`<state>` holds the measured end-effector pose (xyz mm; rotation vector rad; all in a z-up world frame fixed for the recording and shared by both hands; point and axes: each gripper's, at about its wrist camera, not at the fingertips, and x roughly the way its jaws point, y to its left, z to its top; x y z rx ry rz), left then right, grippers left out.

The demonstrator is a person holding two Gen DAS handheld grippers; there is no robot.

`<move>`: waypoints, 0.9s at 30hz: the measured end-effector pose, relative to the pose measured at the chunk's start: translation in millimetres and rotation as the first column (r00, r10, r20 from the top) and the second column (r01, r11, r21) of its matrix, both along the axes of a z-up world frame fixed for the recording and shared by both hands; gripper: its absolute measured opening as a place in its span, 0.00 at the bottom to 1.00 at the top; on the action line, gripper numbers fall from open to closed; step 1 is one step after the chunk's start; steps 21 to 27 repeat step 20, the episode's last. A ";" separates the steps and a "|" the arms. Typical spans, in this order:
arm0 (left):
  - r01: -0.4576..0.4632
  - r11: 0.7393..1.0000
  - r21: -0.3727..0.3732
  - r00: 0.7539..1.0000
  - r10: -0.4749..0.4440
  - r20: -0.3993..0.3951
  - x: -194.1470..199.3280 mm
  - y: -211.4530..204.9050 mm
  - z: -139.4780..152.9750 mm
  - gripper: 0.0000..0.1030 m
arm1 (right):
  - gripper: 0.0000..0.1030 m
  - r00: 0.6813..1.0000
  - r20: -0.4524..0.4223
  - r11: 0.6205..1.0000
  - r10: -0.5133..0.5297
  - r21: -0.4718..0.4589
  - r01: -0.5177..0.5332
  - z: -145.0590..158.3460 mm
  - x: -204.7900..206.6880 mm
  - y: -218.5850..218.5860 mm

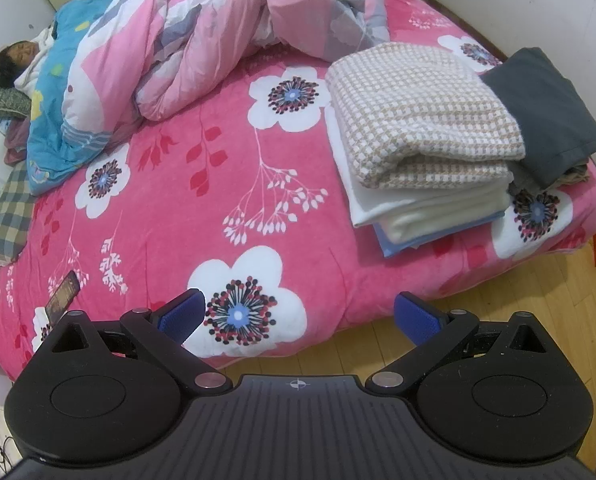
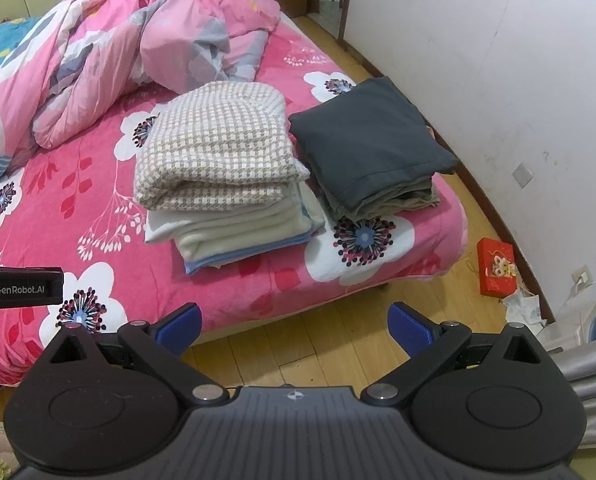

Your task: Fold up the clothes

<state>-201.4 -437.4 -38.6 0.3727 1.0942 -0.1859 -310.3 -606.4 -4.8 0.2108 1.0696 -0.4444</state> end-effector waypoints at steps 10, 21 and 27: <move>-0.004 1.000 0.000 1.000 0.004 -0.002 2.2 -0.2 -0.7 0.99 | 0.99 1.000 -0.003 1.000 0.000 0.001 0.000 -0.8 3.6 0.3; -0.004 1.000 0.001 1.000 0.004 -0.003 4.2 -0.5 -1.3 0.99 | 0.99 1.000 -0.004 1.000 -0.004 0.003 0.005 -1.6 6.1 -0.8; -0.004 1.000 0.001 1.000 0.004 -0.003 4.2 -0.5 -1.3 0.99 | 0.99 1.000 -0.004 1.000 -0.004 0.003 0.005 -1.6 6.1 -0.8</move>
